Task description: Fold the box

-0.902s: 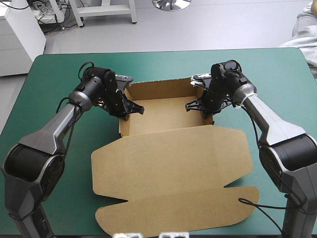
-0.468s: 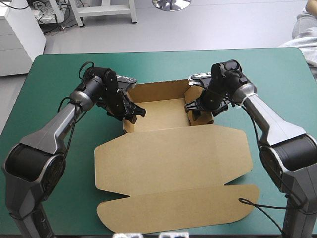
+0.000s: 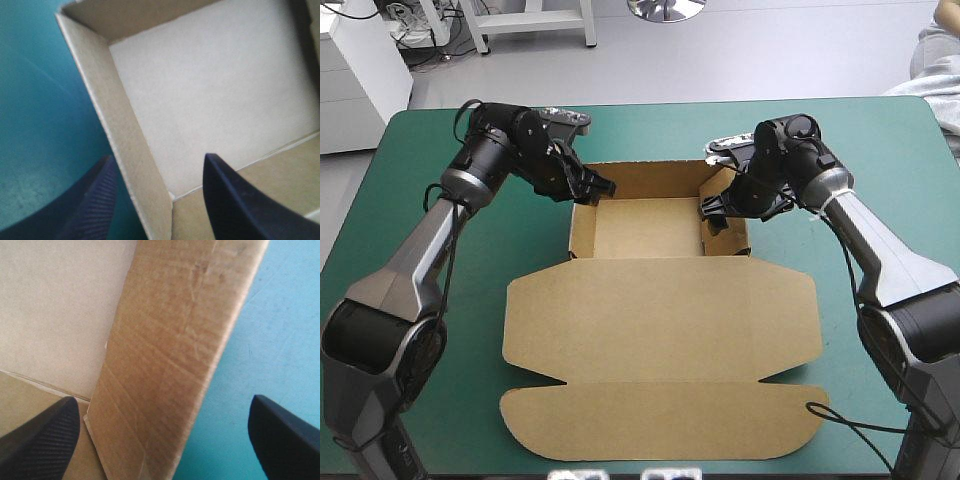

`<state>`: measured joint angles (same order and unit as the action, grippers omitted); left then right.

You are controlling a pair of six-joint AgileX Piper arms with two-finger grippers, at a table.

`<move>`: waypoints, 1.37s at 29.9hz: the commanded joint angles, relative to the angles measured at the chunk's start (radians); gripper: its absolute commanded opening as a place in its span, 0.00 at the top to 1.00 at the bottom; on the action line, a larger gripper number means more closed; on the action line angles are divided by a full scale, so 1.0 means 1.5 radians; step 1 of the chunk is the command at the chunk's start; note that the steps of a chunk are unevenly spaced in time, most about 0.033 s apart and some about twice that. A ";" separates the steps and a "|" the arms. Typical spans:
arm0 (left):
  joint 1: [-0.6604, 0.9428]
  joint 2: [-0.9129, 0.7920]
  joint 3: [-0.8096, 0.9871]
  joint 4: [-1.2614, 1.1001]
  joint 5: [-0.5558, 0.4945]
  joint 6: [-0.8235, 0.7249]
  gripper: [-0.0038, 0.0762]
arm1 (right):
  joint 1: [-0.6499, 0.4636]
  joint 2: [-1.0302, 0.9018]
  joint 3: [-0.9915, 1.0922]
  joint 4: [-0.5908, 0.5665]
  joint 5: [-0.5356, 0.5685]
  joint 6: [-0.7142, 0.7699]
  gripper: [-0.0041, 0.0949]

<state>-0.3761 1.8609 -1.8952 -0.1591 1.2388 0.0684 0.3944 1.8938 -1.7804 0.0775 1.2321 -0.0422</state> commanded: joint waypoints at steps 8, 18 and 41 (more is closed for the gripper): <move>-0.005 -0.196 -0.028 0.021 0.034 0.038 0.64 | -0.005 -0.058 -0.021 -0.001 0.006 -0.011 0.11; -0.005 -0.446 0.214 0.106 0.034 0.117 0.96 | -0.005 -0.055 -0.021 0.004 -0.040 0.006 0.11; -0.005 -0.654 0.808 0.207 -0.087 -0.063 0.96 | -0.005 0.027 -0.021 -0.003 -0.071 0.000 0.11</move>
<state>-0.3771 0.8942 -0.6703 0.1684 1.1547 0.0000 0.3944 1.9666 -1.7816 0.0756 1.1444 -0.0340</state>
